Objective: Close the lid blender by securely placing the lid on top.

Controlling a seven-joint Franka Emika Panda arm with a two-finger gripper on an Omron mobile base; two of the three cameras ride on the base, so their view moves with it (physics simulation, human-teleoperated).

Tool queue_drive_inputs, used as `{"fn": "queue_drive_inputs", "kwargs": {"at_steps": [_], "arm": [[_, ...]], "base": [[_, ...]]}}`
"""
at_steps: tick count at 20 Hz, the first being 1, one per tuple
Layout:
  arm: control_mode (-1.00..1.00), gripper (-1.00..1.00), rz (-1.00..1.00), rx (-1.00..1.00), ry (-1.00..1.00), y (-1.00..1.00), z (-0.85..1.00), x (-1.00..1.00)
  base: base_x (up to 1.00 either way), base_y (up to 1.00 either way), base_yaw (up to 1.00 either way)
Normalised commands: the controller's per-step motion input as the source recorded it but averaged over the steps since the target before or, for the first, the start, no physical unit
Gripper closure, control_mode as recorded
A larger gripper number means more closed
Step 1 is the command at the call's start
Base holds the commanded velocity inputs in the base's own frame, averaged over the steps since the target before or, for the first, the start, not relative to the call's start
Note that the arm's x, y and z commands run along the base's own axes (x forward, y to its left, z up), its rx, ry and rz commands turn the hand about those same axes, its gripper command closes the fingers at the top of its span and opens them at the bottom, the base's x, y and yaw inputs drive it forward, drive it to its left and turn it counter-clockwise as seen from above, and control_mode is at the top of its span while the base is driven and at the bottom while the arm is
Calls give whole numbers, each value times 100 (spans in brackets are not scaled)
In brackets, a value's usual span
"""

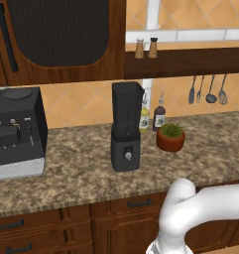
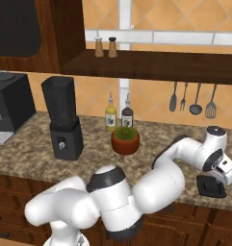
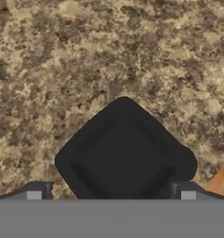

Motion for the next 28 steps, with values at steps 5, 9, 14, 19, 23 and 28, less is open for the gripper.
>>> {"fn": "queue_drive_inputs", "kwargs": {"at_steps": [5, 9, 14, 19, 23, 28], "arm": [[-100, -100, 2, 0, 0, -9, -49, 5], [-100, -100, 8, 0, 0, 0, -42, 0], [-100, -100, 22, 0, 0, -9, -8, -14], [-100, -100, 24, 0, 0, -15, -1, -9], [-100, -100, 22, 0, 0, -2, -12, 0], [-100, -100, 19, -1, 0, 0, -15, 0]], "base": [[0, 0, 0], [0, 0, 0], [0, 0, 0], [0, 0, 0], [0, 0, 0], [0, 0, 0]]}}
